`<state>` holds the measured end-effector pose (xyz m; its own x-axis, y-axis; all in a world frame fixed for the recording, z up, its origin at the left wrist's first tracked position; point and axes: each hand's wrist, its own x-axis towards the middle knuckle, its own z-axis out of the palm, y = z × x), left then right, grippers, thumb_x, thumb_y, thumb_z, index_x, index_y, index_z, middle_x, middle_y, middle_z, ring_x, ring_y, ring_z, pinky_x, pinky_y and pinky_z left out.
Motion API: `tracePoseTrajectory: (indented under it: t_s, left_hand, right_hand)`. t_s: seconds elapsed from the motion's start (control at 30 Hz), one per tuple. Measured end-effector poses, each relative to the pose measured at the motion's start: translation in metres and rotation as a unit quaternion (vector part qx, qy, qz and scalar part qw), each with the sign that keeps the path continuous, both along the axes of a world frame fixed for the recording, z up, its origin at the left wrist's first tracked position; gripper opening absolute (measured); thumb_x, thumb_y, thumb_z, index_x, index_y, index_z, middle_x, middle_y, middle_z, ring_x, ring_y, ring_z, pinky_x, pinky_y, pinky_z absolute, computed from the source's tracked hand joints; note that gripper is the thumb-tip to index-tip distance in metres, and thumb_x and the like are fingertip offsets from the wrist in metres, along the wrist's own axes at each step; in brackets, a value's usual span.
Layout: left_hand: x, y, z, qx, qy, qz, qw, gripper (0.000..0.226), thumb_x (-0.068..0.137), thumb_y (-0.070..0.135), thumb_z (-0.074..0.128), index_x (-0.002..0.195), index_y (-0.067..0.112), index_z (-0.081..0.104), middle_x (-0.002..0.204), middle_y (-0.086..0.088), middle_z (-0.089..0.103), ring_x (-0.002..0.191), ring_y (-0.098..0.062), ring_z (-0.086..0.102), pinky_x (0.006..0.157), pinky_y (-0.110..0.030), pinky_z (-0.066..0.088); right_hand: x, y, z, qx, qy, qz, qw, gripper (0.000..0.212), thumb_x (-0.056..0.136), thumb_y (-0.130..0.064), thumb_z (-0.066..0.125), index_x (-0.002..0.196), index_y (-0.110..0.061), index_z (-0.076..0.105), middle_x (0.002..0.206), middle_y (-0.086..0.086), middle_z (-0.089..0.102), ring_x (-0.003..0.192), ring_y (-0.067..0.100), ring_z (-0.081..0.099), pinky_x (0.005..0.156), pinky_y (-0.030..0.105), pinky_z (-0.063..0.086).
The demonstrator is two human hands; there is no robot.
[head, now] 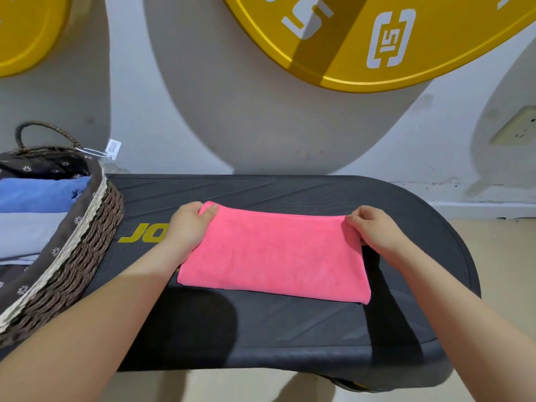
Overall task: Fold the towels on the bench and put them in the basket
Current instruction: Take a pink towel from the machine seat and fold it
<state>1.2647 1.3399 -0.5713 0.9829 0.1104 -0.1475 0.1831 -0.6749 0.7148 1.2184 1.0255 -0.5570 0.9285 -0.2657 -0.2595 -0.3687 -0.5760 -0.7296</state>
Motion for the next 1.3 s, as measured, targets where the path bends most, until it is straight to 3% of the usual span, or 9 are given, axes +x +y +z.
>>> tracePoseTrajectory:
  t_s: [0.33,0.43,0.53,0.6,0.67,0.77,0.93,1.1,1.3]
  left_hand:
    - [-0.002,-0.006,-0.006,0.248,-0.062,-0.018,0.967,0.031,0.095,0.036,0.045,0.087,0.006,0.050,0.094,-0.020,0.063,0.090,-0.042,0.058,0.065,-0.037,0.038]
    - [-0.007,-0.005,-0.003,0.292,-0.186,-0.062,0.936,0.026,0.089,0.026,0.055,0.105,0.006,0.056,0.108,-0.016,0.059,0.101,-0.038,0.056,0.078,-0.044,0.046]
    - [-0.018,-0.029,-0.011,0.284,-0.304,-0.236,0.878,0.041,0.084,0.025,0.040,0.116,0.006,0.059,0.127,-0.015,0.058,0.119,-0.032,0.054,0.099,-0.043,0.044]
    - [-0.029,-0.042,-0.018,0.291,-0.224,-0.359,0.858,0.065,0.086,0.040,0.020,0.136,0.006,0.044,0.148,-0.011,0.038,0.137,-0.026,0.036,0.116,-0.036,0.018]
    - [-0.035,-0.037,-0.024,0.285,-0.121,-0.396,0.864,0.088,0.077,0.062,-0.001,0.149,0.013,0.013,0.158,0.000,0.001,0.146,-0.016,0.003,0.114,-0.028,-0.009]
    - [-0.037,-0.018,-0.031,0.303,-0.104,-0.386,0.865,0.113,0.057,0.084,-0.021,0.149,0.020,-0.005,0.148,0.007,-0.024,0.137,-0.006,-0.019,0.113,-0.026,-0.013]
    - [-0.039,-0.016,-0.028,0.311,-0.078,-0.374,0.870,0.123,0.048,0.089,-0.017,0.149,0.019,-0.005,0.154,0.003,-0.020,0.143,-0.010,-0.015,0.117,-0.028,-0.010]
    - [-0.041,-0.023,-0.023,0.314,-0.054,-0.351,0.880,0.133,0.041,0.095,-0.015,0.149,0.019,-0.005,0.157,0.000,-0.015,0.146,-0.015,-0.009,0.117,-0.031,-0.007]
    - [-0.052,-0.051,-0.005,0.291,-0.065,-0.380,0.876,0.108,0.058,0.077,-0.001,0.150,0.020,0.001,0.158,0.001,-0.009,0.146,-0.014,-0.007,0.116,-0.031,-0.007]
  right_hand:
    - [0.007,0.014,-0.013,-0.220,-0.001,-0.054,0.974,0.026,0.092,-0.025,0.051,0.113,-0.009,0.047,0.112,0.017,0.060,0.101,0.037,0.055,0.076,0.040,0.041]
    - [0.004,0.028,-0.009,-0.346,-0.115,-0.040,0.930,0.034,0.089,-0.020,0.053,0.119,-0.004,0.051,0.120,0.020,0.057,0.111,0.041,0.050,0.089,0.046,0.041]
    - [-0.001,0.076,-0.020,-0.334,-0.244,0.083,0.907,0.035,0.079,-0.014,0.046,0.109,-0.001,0.060,0.122,0.024,0.059,0.115,0.041,0.054,0.097,0.047,0.044]
    - [-0.010,0.113,-0.034,-0.276,-0.200,0.202,0.918,0.049,0.080,-0.018,0.036,0.124,-0.002,0.054,0.138,0.022,0.047,0.130,0.038,0.044,0.108,0.049,0.035]
    - [-0.020,0.128,-0.041,-0.269,-0.111,0.263,0.920,0.073,0.079,-0.037,0.011,0.146,-0.011,0.028,0.156,0.011,0.021,0.144,0.027,0.020,0.117,0.043,0.015]
    - [-0.029,0.106,-0.043,-0.317,-0.061,0.247,0.914,0.088,0.072,-0.061,-0.004,0.150,-0.021,0.008,0.159,0.000,0.001,0.147,0.018,0.002,0.118,0.038,0.003]
    - [-0.048,0.043,-0.040,-0.360,0.034,0.146,0.921,0.090,0.075,-0.074,0.002,0.150,-0.024,-0.001,0.159,-0.004,-0.007,0.147,0.018,-0.004,0.117,0.043,0.001]
    - [-0.062,0.022,-0.026,-0.347,0.122,0.070,0.927,0.073,0.093,-0.060,0.020,0.150,-0.019,0.001,0.159,0.002,-0.009,0.147,0.022,-0.007,0.118,0.047,0.005]
    - [-0.054,0.049,0.001,-0.199,0.071,-0.030,0.977,0.052,0.091,-0.039,0.051,0.127,-0.003,0.043,0.138,0.015,0.040,0.128,0.034,0.036,0.098,0.043,0.037]
